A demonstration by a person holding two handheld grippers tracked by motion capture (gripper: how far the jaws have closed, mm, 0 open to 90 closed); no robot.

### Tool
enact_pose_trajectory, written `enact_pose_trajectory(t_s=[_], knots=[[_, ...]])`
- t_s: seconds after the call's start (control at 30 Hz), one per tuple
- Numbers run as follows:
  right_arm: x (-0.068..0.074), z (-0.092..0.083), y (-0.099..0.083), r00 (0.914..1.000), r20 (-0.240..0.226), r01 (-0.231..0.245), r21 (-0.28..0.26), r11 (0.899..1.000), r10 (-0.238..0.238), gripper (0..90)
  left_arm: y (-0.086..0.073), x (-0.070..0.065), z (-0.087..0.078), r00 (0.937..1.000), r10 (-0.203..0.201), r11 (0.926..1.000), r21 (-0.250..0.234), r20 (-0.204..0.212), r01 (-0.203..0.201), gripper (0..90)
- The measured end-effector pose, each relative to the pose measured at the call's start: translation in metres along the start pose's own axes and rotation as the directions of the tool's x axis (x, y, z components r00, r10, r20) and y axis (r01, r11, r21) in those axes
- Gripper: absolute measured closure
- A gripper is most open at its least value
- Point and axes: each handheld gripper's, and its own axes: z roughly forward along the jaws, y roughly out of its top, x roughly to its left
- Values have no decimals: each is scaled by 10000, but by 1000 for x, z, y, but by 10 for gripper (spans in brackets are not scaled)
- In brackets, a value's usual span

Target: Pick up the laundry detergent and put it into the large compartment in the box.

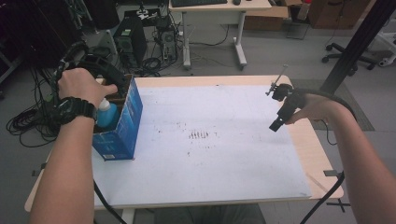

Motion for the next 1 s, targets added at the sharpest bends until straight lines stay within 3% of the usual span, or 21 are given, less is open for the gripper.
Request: enact_pose_trajectory(t_s=[0.3,0.57,0.8,0.9,0.97,1.0], knots=[[0,0,0,10000,54,-26,51,10000,26,190,4,-21,-11,9973,736,9959,-528,0,-735,137],[1,-2,0,9999,134,-48,72,10000,47,189,7,-43,-19,9867,1626,9816,-1008,-26,-1620,107],[2,-5,0,9998,193,-45,46,10000,45,189,9,-60,-21,9730,2294,9681,-1092,237,-2256,96],[2,-5,0,9998,180,-44,53,10000,43,189,10,-69,-22,9614,2731,9553,-1276,344,-2668,93],[2,-6,-1,9998,188,-48,47,10000,47,189,11,-74,-21,9576,2845,9525,-1266,443,-2771,93],[2,-6,-1,9998,183,-43,47,10000,43,189,12,-77,-21,9522,3009,9479,-1258,520,-2927,91]])
